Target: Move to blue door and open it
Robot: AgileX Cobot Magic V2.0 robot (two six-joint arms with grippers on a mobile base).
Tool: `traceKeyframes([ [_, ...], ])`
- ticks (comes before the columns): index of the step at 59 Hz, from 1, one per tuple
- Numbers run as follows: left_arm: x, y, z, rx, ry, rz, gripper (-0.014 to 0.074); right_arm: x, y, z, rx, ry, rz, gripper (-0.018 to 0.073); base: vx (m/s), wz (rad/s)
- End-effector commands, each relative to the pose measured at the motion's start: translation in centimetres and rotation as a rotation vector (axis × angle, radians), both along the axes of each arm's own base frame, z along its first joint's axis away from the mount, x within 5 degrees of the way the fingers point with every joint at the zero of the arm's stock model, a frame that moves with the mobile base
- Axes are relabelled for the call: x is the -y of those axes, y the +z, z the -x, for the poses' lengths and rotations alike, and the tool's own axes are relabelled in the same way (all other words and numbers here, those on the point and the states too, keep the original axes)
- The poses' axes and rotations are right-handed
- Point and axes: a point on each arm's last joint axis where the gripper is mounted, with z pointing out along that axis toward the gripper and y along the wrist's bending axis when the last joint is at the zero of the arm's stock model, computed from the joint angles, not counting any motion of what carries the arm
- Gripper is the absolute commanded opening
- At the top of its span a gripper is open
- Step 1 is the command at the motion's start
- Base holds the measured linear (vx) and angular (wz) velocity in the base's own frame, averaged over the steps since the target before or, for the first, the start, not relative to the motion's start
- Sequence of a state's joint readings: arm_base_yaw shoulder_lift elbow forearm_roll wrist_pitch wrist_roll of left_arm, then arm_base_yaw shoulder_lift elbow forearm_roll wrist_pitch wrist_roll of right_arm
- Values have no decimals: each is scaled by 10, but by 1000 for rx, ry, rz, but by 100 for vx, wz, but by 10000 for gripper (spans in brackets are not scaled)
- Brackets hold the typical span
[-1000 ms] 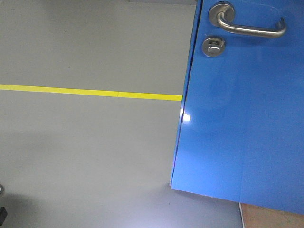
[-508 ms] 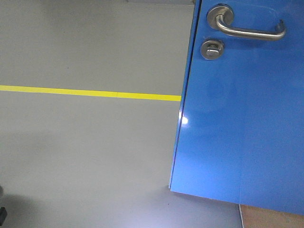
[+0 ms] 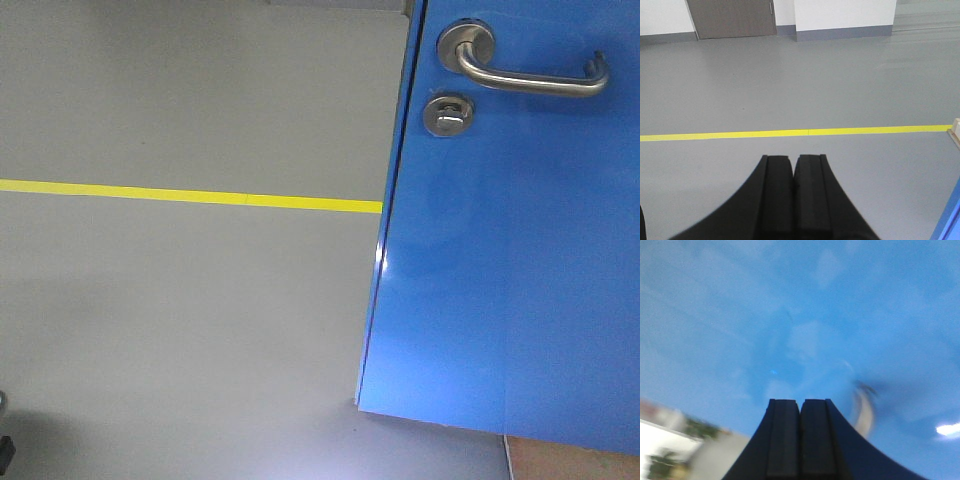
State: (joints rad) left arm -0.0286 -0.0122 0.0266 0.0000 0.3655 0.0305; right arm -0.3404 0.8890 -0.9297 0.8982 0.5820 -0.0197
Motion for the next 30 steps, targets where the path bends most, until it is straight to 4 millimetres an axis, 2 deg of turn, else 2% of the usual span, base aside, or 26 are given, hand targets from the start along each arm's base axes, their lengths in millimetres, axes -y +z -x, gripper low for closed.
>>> traceKeyframes([
  [1, 0, 6, -1, 88, 2, 5, 70, -8, -2, 34, 64, -36, 113, 3, 0, 0],
  [8, 0, 6, -1, 88, 2, 5, 70, -17, -22, 75, 82, -60, 259, 3, 0, 0],
  [15, 0, 6, -1, 88, 2, 5, 70, -22, -37, 105, 99, -94, 419, 3, 0, 0],
  [24, 0, 6, -1, 88, 2, 5, 70, -27, -53, 130, 133, -130, 525, 3, 0, 0],
  [30, 0, 6, -1, 88, 2, 5, 70, -28, -63, 136, 147, -139, 549, 3, 0, 0],
])
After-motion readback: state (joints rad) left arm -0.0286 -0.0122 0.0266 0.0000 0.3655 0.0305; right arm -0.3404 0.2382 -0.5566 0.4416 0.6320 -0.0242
